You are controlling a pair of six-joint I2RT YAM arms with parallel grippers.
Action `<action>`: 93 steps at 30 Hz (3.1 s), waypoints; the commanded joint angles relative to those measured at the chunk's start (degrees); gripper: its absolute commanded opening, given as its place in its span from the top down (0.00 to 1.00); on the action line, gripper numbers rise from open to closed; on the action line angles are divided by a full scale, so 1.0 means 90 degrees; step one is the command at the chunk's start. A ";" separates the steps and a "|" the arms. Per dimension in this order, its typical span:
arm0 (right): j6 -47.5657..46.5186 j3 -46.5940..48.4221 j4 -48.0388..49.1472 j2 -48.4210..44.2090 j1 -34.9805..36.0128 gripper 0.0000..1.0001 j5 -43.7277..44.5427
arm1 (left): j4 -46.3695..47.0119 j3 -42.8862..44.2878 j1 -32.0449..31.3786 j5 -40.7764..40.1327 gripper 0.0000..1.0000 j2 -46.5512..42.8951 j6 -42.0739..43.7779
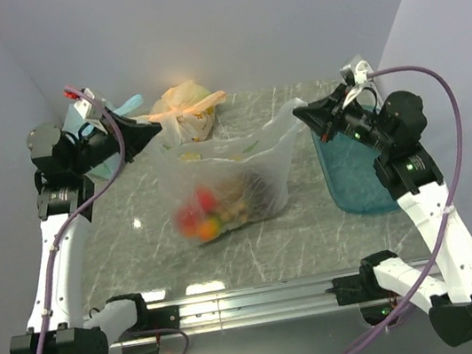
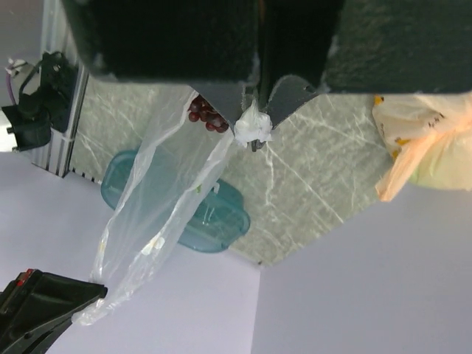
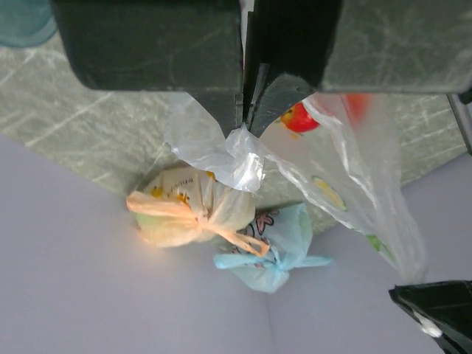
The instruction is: Place the fake fruits into the plastic bag and tie a complex knot
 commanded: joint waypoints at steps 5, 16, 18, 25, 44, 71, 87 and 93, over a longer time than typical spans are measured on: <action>-0.0122 -0.0713 0.0259 -0.0631 0.0163 1.00 0.0188 | -0.0773 -0.0662 0.0011 -0.0054 0.99 -0.0715 0.0335; -0.0082 -0.1447 0.1109 -0.0660 0.0789 1.00 0.0364 | -0.1379 0.0416 0.0011 -0.0494 0.44 0.0221 0.0765; -0.0151 -0.1466 0.1158 -0.0747 0.0779 1.00 0.0314 | -0.1679 0.0925 -0.0028 -0.0485 0.08 0.0435 0.0978; -0.0220 -0.1437 0.1392 -0.0953 0.0798 1.00 0.0158 | -0.3407 0.3075 -0.1402 -0.1667 0.01 0.1382 0.2541; -0.0640 -0.1320 0.1129 -0.0670 0.1365 1.00 0.1369 | -0.6876 0.4277 -0.3183 -0.0222 0.19 0.4293 0.4408; -0.1079 -0.1252 0.1608 0.0394 0.1726 1.00 0.3605 | -0.6752 0.4122 -0.3847 -0.0501 0.10 0.4665 0.3803; -0.1170 -0.0919 -0.0509 -0.0054 -0.0643 0.10 -0.2125 | -0.5130 0.1983 -0.3574 -0.0301 0.99 0.3572 0.4974; -0.2049 -0.1591 -0.0798 -0.0328 -0.0892 0.07 -0.3513 | -0.5226 0.2041 -0.3534 0.0500 0.99 0.3532 0.5511</action>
